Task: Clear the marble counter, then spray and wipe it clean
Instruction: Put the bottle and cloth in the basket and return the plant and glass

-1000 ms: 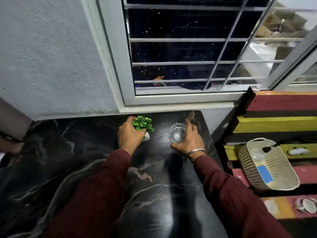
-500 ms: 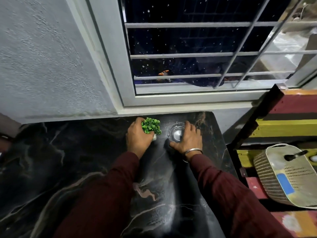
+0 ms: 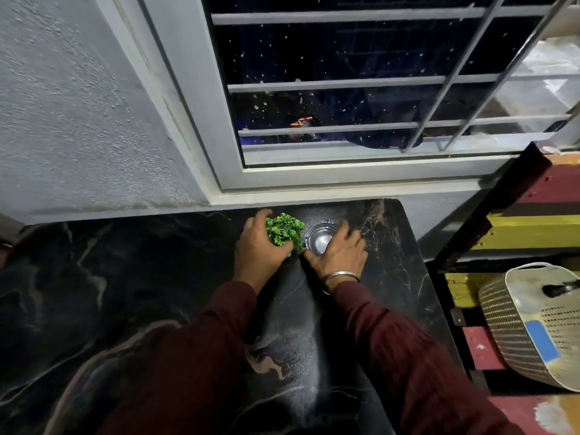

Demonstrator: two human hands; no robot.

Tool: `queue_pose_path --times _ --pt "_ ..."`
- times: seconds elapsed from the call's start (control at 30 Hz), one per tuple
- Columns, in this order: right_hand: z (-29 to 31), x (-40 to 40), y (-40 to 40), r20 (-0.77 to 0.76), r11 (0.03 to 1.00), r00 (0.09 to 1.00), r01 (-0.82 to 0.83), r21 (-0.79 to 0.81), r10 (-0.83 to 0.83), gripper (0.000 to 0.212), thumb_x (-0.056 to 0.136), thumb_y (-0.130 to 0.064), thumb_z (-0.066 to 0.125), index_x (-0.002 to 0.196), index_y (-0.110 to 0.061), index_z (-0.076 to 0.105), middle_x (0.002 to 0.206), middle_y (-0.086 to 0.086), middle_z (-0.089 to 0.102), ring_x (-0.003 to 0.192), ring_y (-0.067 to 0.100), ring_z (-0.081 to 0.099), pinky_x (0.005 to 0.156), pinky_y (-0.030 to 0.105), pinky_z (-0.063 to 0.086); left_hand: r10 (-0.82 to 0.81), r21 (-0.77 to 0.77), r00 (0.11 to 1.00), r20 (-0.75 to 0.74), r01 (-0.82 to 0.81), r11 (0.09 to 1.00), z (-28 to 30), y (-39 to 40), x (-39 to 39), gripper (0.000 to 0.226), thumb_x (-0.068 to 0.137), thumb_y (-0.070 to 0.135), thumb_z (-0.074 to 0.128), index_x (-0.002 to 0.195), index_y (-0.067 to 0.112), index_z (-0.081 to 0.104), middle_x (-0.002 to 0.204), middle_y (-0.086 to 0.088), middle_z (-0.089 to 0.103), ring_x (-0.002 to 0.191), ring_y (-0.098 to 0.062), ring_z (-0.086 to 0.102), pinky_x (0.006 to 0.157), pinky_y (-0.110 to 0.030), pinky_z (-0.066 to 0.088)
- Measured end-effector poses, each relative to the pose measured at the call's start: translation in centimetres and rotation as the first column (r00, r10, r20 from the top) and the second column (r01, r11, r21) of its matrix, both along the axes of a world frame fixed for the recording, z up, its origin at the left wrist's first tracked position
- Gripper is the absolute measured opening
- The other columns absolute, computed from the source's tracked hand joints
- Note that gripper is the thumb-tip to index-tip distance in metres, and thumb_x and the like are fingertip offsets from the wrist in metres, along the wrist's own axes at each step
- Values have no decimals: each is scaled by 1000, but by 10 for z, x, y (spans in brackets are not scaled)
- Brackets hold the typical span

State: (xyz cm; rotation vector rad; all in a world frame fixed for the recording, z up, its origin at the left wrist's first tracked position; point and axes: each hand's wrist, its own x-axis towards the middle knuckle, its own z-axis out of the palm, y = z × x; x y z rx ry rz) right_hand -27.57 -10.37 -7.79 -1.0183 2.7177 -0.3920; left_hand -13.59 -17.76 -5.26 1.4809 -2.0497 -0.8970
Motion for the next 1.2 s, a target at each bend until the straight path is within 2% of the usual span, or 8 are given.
queue_pose_path --times 0.1,0.2,0.33,0.5,0.63,0.87,1.03,1.2 --pt "-2 -2 2 24 1000 1000 -1 -7 1 114 60 -67 71 145 -10 21 131 19 42 119 37 42 97 47 40 -23 156 983 -183 52 986 -10 10 16 120 64 39 98 162 24 30 150 0 42 126 -14 54 106 -30 48" --pt "-2 -5 7 57 999 998 -38 -3 38 123 59 -69 72 149 -13 11 134 18 38 122 36 39 97 48 40 47 268 977 -210 12 963 -34 18 37 134 60 37 102 166 27 21 165 0 32 140 -15 47 115 -34 43" --pt "-8 -12 13 71 989 987 -146 15 145 125 58 -64 76 150 -19 5 147 15 28 127 37 36 100 48 39 -26 216 996 -82 43 975 -60 10 47 117 63 23 100 161 24 36 153 -5 51 141 -24 49 119 -46 42" --pt "-11 -25 14 51 971 969 -241 9 240 111 65 -60 75 150 -26 13 155 6 23 129 37 37 101 48 40 -199 171 980 -19 199 965 -59 -18 34 109 56 52 87 155 26 49 148 -2 58 135 -28 55 116 -45 44" --pt "-11 -26 14 21 970 970 -240 -25 240 107 64 -61 74 149 -23 21 152 5 30 122 36 42 99 44 41 -160 176 986 -42 165 970 -59 -22 23 83 53 57 87 127 22 72 121 -1 74 114 -29 67 102 -45 54" --pt "-13 -18 -2 2 983 983 -182 -22 182 113 64 -62 74 149 -12 19 150 10 32 123 35 42 101 42 38 -87 140 996 -24 90 986 -70 -28 18 88 48 73 80 125 31 71 103 -4 77 103 -24 71 90 -44 60" --pt "-12 -17 1 -23 988 988 -153 -28 153 115 64 -64 73 149 -11 19 150 10 32 124 33 41 101 42 39 -37 92 999 19 35 995 -64 -23 10 77 62 46 98 131 24 70 104 -12 73 106 -31 64 92 -41 56" --pt "-12 -16 0 -27 989 989 -146 -16 146 116 62 -66 73 149 -12 18 148 8 33 120 32 42 97 42 41 2 105 1000 27 -5 994 -69 -22 7 79 65 48 96 136 27 67 107 -11 74 106 -30 64 94 -41 55"
